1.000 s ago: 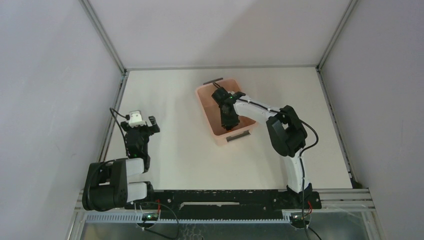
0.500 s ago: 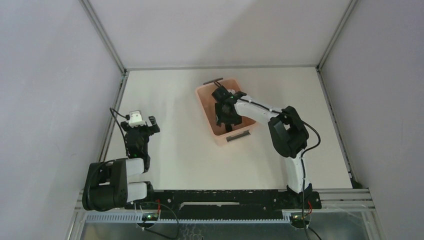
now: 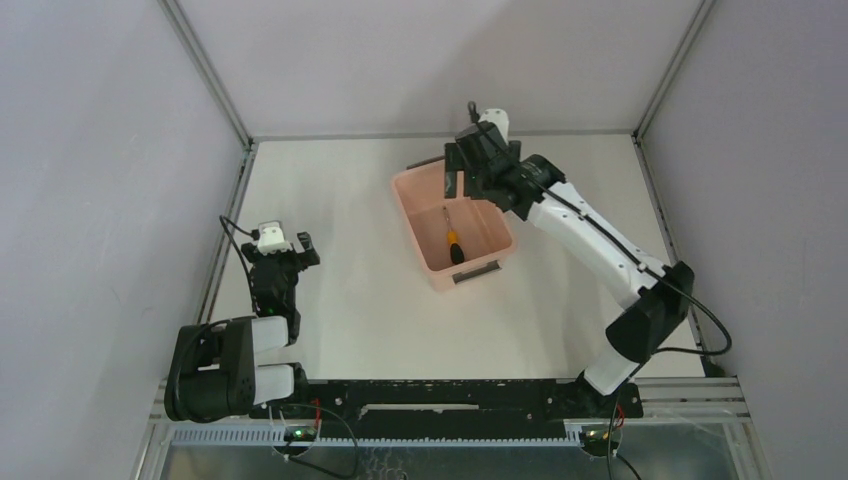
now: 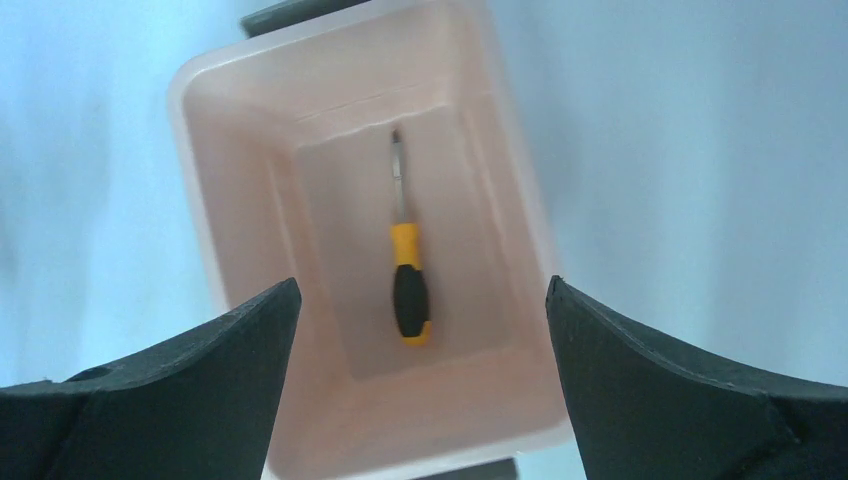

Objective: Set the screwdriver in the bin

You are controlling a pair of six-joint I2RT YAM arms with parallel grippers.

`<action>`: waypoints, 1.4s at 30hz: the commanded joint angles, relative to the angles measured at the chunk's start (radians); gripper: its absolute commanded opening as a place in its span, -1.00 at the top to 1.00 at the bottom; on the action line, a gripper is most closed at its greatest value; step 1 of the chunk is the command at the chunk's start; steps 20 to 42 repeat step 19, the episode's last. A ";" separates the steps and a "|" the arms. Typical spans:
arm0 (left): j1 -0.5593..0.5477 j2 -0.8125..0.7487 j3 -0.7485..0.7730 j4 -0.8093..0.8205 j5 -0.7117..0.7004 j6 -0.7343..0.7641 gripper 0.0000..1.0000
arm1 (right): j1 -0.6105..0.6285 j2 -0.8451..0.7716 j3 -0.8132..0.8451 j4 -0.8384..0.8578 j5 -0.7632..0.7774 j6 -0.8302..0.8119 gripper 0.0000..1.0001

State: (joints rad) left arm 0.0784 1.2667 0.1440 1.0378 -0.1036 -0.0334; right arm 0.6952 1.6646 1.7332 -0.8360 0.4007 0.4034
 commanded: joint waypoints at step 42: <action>-0.006 -0.010 0.040 0.033 -0.011 0.017 -1.00 | -0.555 -0.520 -0.401 -0.022 0.009 -0.086 -0.99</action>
